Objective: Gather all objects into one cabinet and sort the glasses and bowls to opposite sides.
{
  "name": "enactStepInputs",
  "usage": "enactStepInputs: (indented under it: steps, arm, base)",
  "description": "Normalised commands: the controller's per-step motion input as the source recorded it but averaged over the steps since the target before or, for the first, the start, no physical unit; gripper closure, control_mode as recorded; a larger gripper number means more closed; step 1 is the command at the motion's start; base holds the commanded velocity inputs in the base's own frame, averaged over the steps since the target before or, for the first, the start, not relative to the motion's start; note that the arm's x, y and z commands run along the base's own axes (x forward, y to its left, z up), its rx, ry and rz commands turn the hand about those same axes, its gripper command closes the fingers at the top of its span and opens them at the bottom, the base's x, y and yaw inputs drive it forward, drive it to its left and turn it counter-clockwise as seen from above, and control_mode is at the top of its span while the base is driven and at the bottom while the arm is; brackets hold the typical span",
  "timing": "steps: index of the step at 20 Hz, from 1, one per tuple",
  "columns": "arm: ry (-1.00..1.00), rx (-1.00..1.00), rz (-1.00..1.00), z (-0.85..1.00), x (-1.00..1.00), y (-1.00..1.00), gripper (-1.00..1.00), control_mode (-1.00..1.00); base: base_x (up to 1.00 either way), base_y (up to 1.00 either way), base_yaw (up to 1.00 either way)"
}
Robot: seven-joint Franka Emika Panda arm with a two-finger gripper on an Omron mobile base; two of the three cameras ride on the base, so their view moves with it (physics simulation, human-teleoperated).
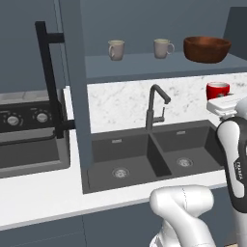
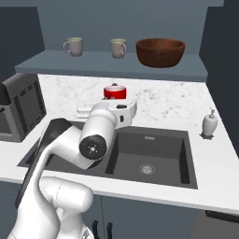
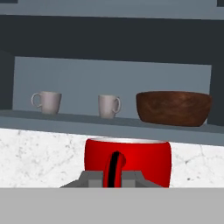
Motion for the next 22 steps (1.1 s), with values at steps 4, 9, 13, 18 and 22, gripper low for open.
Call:
enactStepInputs:
  steps: [4, 9, 13, 18, 22]
  arm:
    - [0.00, 0.00, 0.00, 0.00, 0.00, 0.00, 1.00, 1.00]
    - [0.00, 0.00, 0.00, 0.00, 0.00, 0.00, 1.00, 1.00]
    - [0.00, 0.00, 0.00, 0.00, 0.00, 0.00, 1.00, 1.00]
    - [0.00, 0.00, 0.01, 0.00, -0.22, 0.12, 1.00, -1.00]
    - [0.00, 0.00, 0.08, 0.51, -1.00, 0.62, 1.00, -1.00]
  base:
    - [0.40, 0.30, 0.00]
    - [0.58, 0.46, 0.00]
    - [0.25, 0.33, 0.00]
    - [0.00, 0.00, 0.00]
    - [0.00, 0.00, 0.00]
